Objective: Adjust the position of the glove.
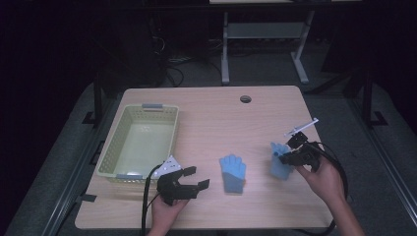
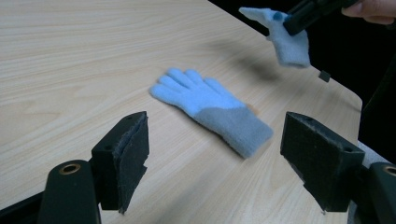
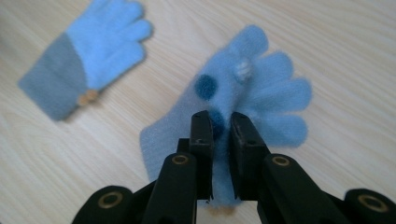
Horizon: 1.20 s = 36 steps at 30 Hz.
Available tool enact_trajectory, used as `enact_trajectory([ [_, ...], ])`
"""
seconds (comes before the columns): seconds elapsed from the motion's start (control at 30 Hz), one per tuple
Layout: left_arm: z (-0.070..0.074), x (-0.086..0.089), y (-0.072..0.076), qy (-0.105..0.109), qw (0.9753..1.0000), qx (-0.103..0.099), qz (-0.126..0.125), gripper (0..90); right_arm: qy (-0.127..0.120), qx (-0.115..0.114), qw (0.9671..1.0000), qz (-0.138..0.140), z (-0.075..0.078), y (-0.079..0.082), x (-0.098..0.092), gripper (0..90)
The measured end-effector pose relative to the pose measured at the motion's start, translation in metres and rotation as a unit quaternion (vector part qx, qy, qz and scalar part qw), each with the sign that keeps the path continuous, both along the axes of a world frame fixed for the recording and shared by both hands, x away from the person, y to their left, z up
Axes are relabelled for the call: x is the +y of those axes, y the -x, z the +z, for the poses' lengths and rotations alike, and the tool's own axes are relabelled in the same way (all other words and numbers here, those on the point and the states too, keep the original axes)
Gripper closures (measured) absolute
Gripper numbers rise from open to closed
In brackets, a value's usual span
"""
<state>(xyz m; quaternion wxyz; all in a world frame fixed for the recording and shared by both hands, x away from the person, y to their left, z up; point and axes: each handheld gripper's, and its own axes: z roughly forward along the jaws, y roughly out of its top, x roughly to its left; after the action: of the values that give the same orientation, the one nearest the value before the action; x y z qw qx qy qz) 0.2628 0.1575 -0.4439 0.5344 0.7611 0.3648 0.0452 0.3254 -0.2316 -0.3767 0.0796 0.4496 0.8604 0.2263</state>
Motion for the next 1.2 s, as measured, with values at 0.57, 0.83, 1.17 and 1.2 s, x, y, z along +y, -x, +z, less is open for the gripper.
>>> enact_trajectory([
  [0.57,-0.001,0.000,-0.001,0.001,1.0000,0.002,0.000,23.5,-0.002,-0.010,0.9975,0.070,0.020,-0.004,0.054,80.8],
  [0.83,0.000,0.000,0.000,0.002,1.0000,-0.001,-0.003,23.7,-0.004,-0.009,0.9952,0.097,0.017,-0.006,0.077,80.7],
  [1.17,0.002,0.001,0.001,0.002,1.0000,-0.005,-0.005,23.6,-0.002,0.003,0.9919,0.127,0.006,-0.006,0.105,80.6],
  [1.2,0.002,0.001,0.001,0.002,1.0000,-0.005,-0.006,23.7,-0.004,0.004,0.9915,0.130,0.005,-0.005,0.107,80.6],
])
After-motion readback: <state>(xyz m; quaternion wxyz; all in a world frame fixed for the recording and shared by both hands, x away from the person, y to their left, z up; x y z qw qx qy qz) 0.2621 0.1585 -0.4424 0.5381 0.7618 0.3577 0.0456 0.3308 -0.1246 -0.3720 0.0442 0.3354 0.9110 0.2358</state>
